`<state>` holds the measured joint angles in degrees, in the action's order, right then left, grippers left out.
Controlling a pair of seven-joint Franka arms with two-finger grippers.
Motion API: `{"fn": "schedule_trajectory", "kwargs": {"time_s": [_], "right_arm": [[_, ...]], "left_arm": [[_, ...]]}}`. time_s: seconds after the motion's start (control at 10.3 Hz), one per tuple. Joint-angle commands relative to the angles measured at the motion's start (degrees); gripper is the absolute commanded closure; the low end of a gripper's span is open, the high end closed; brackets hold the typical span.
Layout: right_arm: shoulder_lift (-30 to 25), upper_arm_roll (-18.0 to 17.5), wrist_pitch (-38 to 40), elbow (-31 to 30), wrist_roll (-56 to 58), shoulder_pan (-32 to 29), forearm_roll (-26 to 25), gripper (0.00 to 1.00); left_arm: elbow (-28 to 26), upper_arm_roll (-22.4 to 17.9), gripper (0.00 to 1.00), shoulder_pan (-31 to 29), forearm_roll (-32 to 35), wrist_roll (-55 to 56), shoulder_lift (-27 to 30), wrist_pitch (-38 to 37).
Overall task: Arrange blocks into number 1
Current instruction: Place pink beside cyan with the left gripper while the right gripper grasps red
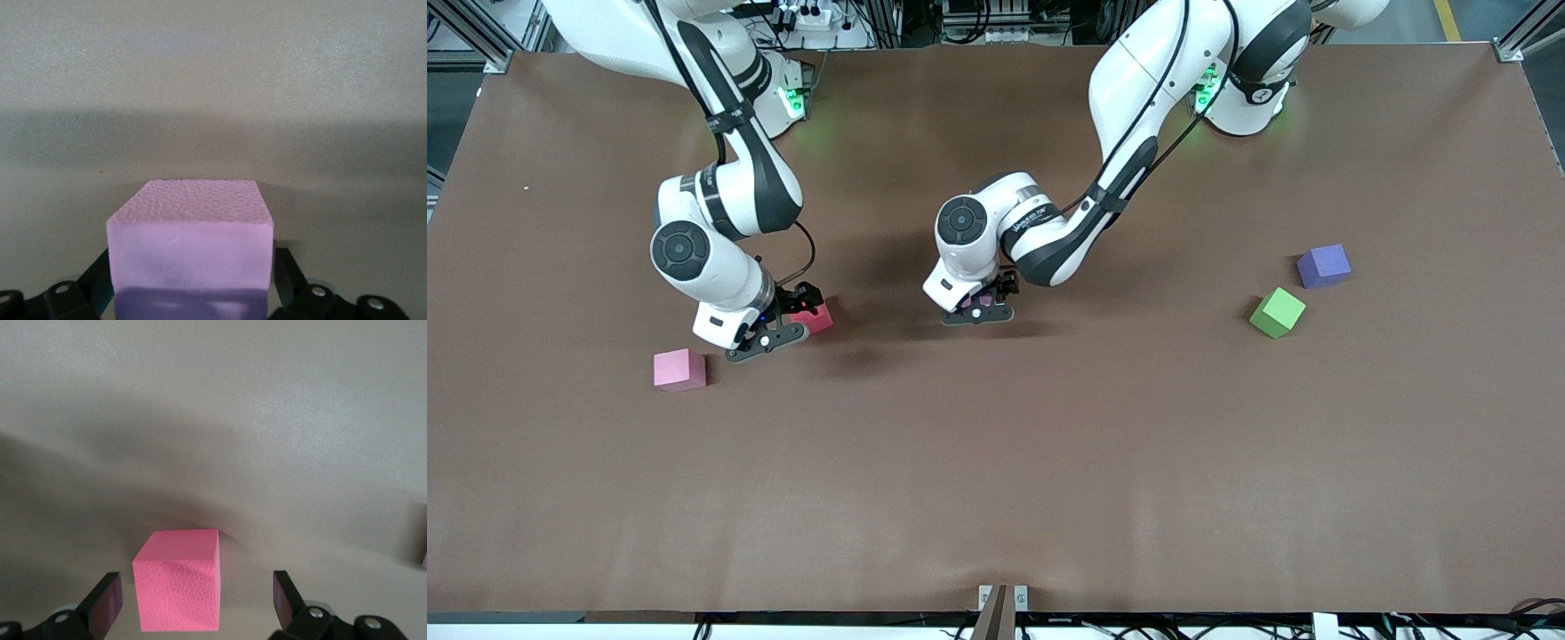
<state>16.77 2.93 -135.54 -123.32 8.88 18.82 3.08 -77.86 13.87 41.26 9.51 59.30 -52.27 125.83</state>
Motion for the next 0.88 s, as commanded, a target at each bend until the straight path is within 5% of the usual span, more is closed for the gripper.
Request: {"fn": "schedule_trajectory", "kwargs": {"time_s": [0.0,0.78], "right_arm": [[0.27,0.06,-2.18,-1.14,1.93,0.16,0.87,0.00],[2.56,0.06,-2.72,-2.37,1.23,1.22,1.31,0.00]], "left_arm": [[0.69,-0.95,0.00,1.01,-0.45,-0.33,1.29,-0.85],[0.78,-0.86,0.00,0.14,-0.89,1.08,9.28,-11.90]]}}
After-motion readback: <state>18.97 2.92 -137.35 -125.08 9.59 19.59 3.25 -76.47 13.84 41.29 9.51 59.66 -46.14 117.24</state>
